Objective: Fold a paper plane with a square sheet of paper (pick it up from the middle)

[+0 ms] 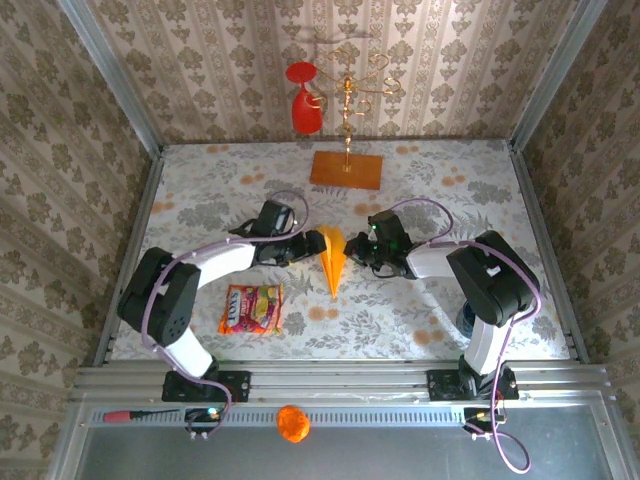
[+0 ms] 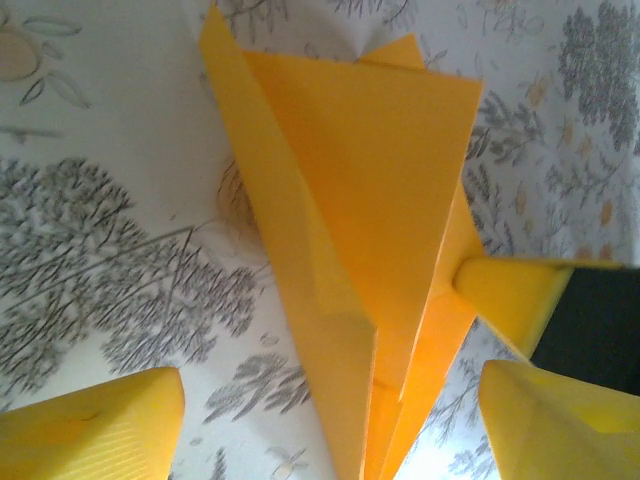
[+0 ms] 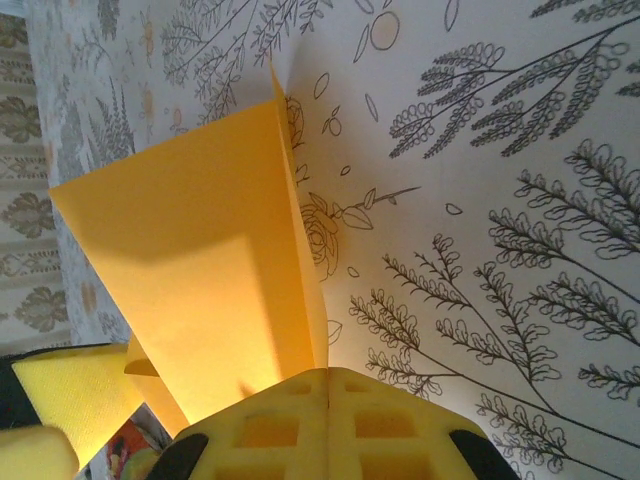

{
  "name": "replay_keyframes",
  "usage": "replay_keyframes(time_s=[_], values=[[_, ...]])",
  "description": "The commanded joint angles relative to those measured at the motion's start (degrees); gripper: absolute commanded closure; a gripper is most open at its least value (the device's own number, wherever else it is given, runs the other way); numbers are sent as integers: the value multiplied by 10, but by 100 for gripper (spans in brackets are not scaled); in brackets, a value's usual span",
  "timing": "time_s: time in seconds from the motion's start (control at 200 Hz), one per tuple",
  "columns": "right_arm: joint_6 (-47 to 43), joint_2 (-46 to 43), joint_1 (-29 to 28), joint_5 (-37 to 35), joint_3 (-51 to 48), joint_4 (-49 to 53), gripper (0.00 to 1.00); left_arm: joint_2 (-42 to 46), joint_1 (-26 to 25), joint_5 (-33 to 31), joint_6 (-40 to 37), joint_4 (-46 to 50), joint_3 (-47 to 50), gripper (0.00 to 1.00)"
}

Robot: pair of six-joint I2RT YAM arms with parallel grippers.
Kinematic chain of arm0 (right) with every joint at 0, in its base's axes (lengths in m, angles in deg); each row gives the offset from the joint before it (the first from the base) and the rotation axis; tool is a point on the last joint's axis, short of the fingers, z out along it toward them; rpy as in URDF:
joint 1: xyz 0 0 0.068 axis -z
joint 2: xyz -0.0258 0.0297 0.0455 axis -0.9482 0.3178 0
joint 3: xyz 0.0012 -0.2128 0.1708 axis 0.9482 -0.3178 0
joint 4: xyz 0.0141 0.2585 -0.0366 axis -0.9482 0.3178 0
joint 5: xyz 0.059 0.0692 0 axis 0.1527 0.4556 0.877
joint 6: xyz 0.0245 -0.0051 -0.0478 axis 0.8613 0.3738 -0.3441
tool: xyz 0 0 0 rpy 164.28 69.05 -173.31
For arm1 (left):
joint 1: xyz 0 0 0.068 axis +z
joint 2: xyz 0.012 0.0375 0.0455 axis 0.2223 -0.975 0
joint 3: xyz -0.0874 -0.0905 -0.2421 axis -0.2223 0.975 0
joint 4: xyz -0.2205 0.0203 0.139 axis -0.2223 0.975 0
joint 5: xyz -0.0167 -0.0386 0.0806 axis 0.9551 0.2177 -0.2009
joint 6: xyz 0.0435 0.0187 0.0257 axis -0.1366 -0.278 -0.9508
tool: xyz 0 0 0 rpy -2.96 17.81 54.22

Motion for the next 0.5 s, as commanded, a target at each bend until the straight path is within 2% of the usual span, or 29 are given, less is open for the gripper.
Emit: replay_keyframes(time_s=[0.0, 0.165, 0.285, 0.495], values=[[8, -14, 5, 12, -9, -31, 100, -15, -15, -54, 11, 49, -37, 31], [6, -16, 7, 13, -13, -31, 100, -38, -29, -83, 8, 94, -67, 44], [4, -19, 7, 12, -15, -29, 100, -52, -38, -113, 9, 135, -91, 49], [-1, -24, 8, 10, -14, -22, 100, -74, -42, -120, 15, 166, -114, 62]])
